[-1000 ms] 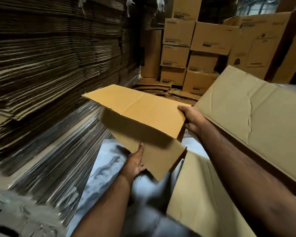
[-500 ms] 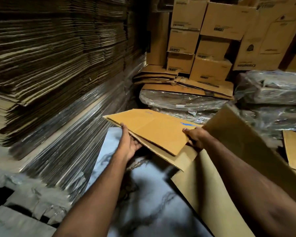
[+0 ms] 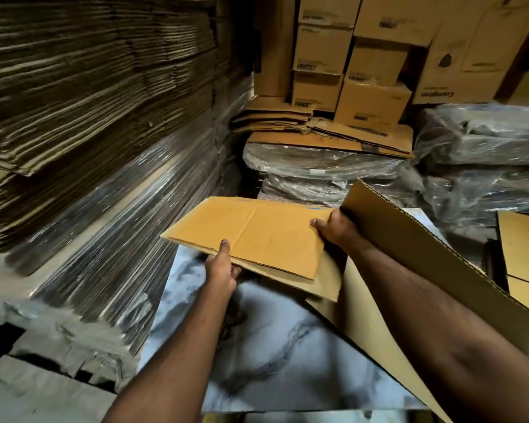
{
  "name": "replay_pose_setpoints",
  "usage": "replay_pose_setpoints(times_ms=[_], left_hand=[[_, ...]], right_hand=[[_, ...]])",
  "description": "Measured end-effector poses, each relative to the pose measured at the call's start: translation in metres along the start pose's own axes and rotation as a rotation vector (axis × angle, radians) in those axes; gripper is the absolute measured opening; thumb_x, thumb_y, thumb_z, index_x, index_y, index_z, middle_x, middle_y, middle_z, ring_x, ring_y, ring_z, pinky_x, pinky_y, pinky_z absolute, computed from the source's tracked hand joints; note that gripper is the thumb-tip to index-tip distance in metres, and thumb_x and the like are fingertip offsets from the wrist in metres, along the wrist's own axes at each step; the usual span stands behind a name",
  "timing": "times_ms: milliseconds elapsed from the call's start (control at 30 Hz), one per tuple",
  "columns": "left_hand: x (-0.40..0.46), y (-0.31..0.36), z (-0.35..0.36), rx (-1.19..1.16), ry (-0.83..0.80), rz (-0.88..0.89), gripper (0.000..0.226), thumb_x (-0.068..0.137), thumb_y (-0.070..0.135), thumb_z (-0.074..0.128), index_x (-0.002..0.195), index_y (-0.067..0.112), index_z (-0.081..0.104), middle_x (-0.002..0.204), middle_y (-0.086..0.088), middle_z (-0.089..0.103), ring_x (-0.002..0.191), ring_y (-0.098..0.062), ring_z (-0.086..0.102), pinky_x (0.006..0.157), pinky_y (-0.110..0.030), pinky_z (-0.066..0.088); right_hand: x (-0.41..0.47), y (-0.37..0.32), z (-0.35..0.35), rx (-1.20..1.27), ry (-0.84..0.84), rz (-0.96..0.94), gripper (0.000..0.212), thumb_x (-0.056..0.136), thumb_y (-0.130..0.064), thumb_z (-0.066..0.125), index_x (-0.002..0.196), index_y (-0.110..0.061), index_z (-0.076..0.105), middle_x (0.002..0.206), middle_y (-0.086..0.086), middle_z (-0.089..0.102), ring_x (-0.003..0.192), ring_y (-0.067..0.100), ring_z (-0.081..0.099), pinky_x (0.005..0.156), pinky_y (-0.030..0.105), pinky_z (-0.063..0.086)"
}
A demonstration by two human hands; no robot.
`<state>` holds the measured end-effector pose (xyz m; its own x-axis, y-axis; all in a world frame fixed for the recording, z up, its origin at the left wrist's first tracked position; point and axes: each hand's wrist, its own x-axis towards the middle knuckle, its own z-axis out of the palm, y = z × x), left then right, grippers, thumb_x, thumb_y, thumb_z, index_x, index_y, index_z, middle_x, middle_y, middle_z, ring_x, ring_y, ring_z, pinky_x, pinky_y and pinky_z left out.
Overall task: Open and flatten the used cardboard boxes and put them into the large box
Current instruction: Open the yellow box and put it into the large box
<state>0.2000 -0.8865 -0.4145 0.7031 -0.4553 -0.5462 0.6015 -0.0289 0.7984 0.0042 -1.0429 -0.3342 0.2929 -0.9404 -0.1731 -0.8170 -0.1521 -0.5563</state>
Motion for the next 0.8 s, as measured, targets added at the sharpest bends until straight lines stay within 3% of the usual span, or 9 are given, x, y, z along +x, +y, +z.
replay_pose_setpoints(times_ms=[100,233,333,433,533,633,667,733,800], left_hand=[[-0.008,-0.011,-0.010,-0.062,-0.017,-0.074,0.022,0.094,0.029,0.067,0.103,0.012,0.057,0.091,-0.007,0.061,0.072,-0.019,0.059,0.064,-0.036,0.057],[-0.015,-0.015,-0.024,-0.080,-0.103,-0.123,0.013,0.094,0.016,0.066,0.105,0.010,0.062,0.089,-0.009,0.068,0.074,-0.022,0.065,0.055,-0.032,0.059],[-0.015,-0.020,-0.029,-0.055,-0.114,-0.131,0.012,0.094,0.014,0.066,0.104,0.010,0.063,0.091,-0.008,0.068,0.075,-0.021,0.065,0.063,-0.034,0.058],[-0.021,-0.035,-0.030,0.002,-0.132,-0.162,0.003,0.094,0.014,0.066,0.095,0.012,0.064,0.083,-0.003,0.070,0.076,-0.017,0.064,0.062,-0.031,0.056],[-0.033,-0.048,-0.041,0.104,-0.218,-0.266,0.004,0.094,0.016,0.064,0.091,0.013,0.065,0.083,-0.003,0.070,0.074,-0.017,0.066,0.057,-0.030,0.057],[-0.029,-0.056,-0.063,0.152,-0.193,-0.350,0.008,0.098,0.015,0.059,0.100,0.007,0.060,0.085,-0.010,0.066,0.069,-0.020,0.068,0.049,-0.028,0.058],[-0.028,-0.056,-0.070,0.134,-0.141,-0.368,0.008,0.100,0.015,0.056,0.103,0.007,0.057,0.087,-0.011,0.062,0.076,-0.022,0.066,0.054,-0.027,0.059],[-0.022,-0.057,-0.084,0.136,-0.032,-0.365,0.012,0.102,0.014,0.052,0.093,0.006,0.051,0.094,-0.012,0.054,0.091,-0.023,0.057,0.080,-0.031,0.056],[-0.011,-0.059,-0.100,0.246,0.030,-0.306,0.018,0.100,0.013,0.054,0.083,0.010,0.049,0.102,-0.012,0.053,0.083,-0.019,0.055,0.083,-0.033,0.051]], right_hand=[[0.006,-0.013,-0.001,-0.085,-0.029,-0.018,0.056,0.099,-0.042,0.055,0.132,0.002,0.046,0.134,0.023,0.054,0.121,0.038,0.054,0.093,0.036,0.043],[0.004,-0.010,0.011,-0.349,-0.025,-0.007,0.031,0.098,-0.029,0.059,0.115,-0.003,0.063,0.114,0.013,0.067,0.098,0.030,0.065,0.072,0.030,0.048],[-0.005,-0.007,0.032,-0.465,0.052,-0.018,0.026,0.097,-0.009,0.048,0.118,-0.008,0.063,0.120,0.013,0.064,0.108,0.031,0.063,0.074,0.033,0.049],[-0.014,-0.004,0.054,-0.545,0.075,-0.244,0.036,0.099,-0.022,0.047,0.134,-0.016,0.053,0.133,0.015,0.046,0.122,0.034,0.047,0.090,0.041,0.048],[-0.019,0.010,0.081,-0.538,-0.206,-0.364,0.056,0.101,-0.045,0.042,0.152,-0.028,0.027,0.157,0.013,0.024,0.142,0.035,0.026,0.110,0.052,0.031],[-0.022,0.043,0.109,-0.614,-0.449,-0.352,0.065,0.099,-0.054,0.037,0.155,-0.030,0.014,0.163,0.005,0.012,0.148,0.035,0.015,0.112,0.060,0.025],[-0.025,0.056,0.118,-0.644,-0.483,-0.347,0.068,0.098,-0.053,0.041,0.155,-0.030,0.013,0.163,0.005,0.009,0.147,0.036,0.015,0.112,0.061,0.027],[-0.031,0.074,0.132,-0.676,-0.527,-0.326,0.073,0.094,-0.050,0.049,0.155,-0.030,0.013,0.164,0.005,0.004,0.147,0.038,0.013,0.111,0.060,0.030],[-0.036,0.080,0.141,-0.678,-0.541,-0.307,0.078,0.092,-0.049,0.054,0.155,-0.028,0.013,0.164,0.007,-0.001,0.147,0.040,0.008,0.111,0.060,0.031]])
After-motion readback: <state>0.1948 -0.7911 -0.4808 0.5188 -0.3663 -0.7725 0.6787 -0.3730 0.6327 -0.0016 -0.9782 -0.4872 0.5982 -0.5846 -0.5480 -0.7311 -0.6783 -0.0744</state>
